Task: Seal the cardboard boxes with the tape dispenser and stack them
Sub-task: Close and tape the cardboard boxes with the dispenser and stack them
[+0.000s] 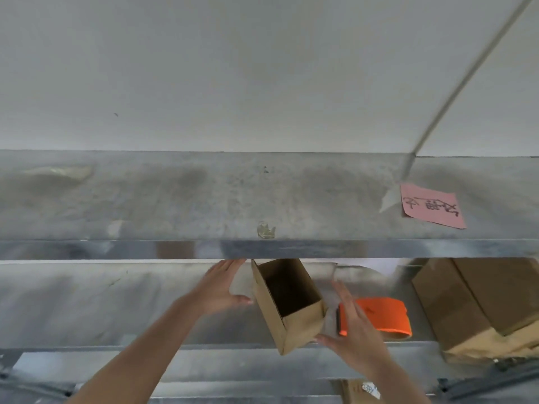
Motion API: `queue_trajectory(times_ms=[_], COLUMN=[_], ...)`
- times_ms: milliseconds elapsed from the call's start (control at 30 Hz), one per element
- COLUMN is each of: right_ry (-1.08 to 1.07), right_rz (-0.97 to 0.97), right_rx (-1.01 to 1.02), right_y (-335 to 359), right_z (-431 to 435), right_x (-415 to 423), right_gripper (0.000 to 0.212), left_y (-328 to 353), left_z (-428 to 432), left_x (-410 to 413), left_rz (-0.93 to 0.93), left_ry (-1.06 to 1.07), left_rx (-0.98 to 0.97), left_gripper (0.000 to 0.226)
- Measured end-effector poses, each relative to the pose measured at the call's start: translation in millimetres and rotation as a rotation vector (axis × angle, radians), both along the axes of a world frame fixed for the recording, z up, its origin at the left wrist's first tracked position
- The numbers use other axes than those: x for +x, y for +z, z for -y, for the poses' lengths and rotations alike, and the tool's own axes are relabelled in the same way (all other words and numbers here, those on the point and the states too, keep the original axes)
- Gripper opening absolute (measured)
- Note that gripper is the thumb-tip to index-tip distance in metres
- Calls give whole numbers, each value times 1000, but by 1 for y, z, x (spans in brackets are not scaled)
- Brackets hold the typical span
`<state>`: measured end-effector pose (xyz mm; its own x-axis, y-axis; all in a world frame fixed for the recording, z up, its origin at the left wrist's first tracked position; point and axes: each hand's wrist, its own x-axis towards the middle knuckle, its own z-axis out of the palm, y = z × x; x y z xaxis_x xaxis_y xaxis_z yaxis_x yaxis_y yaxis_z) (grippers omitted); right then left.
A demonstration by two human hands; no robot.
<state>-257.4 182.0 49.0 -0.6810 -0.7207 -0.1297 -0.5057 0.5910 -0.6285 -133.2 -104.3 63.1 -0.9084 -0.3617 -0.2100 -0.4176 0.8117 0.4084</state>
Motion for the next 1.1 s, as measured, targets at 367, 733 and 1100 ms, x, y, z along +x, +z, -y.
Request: queue_trajectory(times_ms=[367,733,1100], right_ry=[-120,6,20], right_rz=[277,498,273], right_rx=[87,-152,-112], right_y=[-46,-16,-30], right_z=[16,28,32], right_x=[34,6,7], right_gripper=[143,131,80], left_y=[-41,-61,-54], left_z=[7,-49,-42], left_x=[-2,79,57], left_rz=[-44,-314,-293], left_ry=[64,189,218], left_rx=[715,501,505], left_gripper=[104,88,78])
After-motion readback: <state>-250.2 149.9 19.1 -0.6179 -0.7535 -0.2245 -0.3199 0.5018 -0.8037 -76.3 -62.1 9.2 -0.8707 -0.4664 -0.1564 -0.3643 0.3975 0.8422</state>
